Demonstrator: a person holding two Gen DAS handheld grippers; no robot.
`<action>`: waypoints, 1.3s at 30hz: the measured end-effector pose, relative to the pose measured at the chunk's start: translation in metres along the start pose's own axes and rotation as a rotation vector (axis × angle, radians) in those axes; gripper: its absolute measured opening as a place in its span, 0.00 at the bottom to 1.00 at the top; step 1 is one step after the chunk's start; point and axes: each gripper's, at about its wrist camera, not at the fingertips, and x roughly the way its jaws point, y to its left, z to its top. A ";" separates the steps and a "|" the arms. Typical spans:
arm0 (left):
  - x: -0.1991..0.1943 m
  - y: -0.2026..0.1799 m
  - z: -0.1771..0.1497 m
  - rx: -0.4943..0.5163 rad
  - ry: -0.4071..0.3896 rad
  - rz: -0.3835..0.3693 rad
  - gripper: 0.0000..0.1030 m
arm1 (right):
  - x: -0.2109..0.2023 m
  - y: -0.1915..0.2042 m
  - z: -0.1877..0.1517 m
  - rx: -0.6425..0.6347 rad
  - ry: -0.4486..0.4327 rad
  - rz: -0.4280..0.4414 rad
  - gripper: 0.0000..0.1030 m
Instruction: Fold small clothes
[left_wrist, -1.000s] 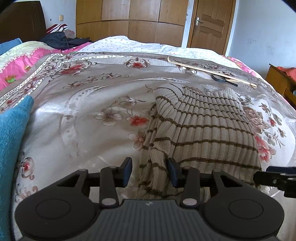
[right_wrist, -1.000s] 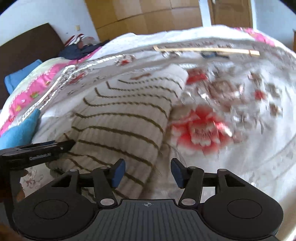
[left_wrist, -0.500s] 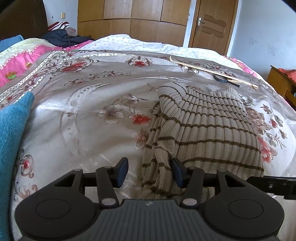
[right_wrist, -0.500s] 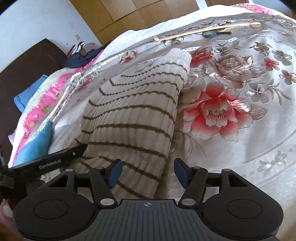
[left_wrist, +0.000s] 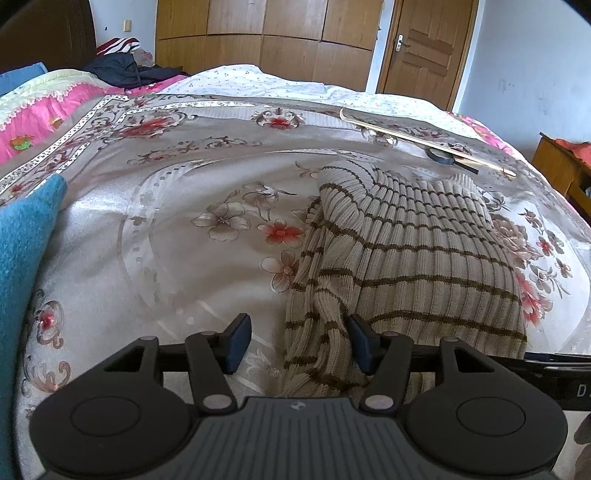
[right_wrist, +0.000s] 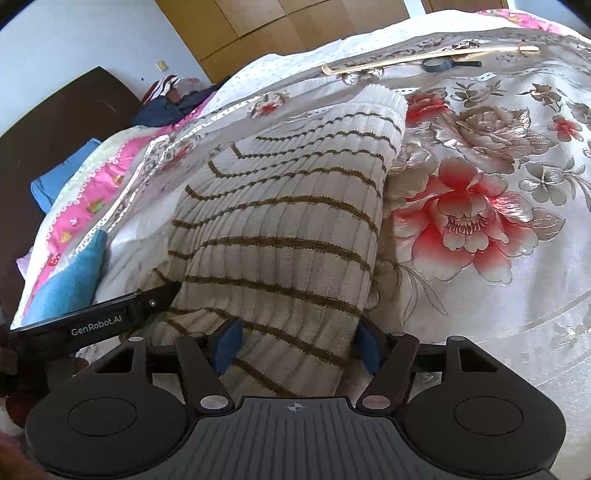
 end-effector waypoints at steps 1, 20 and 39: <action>0.000 0.000 0.000 0.000 0.001 0.000 0.66 | 0.001 0.002 0.000 -0.012 0.003 -0.012 0.59; -0.004 -0.020 -0.017 0.029 0.044 -0.072 0.59 | -0.021 -0.006 0.001 -0.087 0.084 -0.073 0.16; -0.087 -0.068 -0.038 0.154 0.003 -0.183 0.60 | -0.134 -0.019 -0.026 -0.182 -0.055 -0.191 0.23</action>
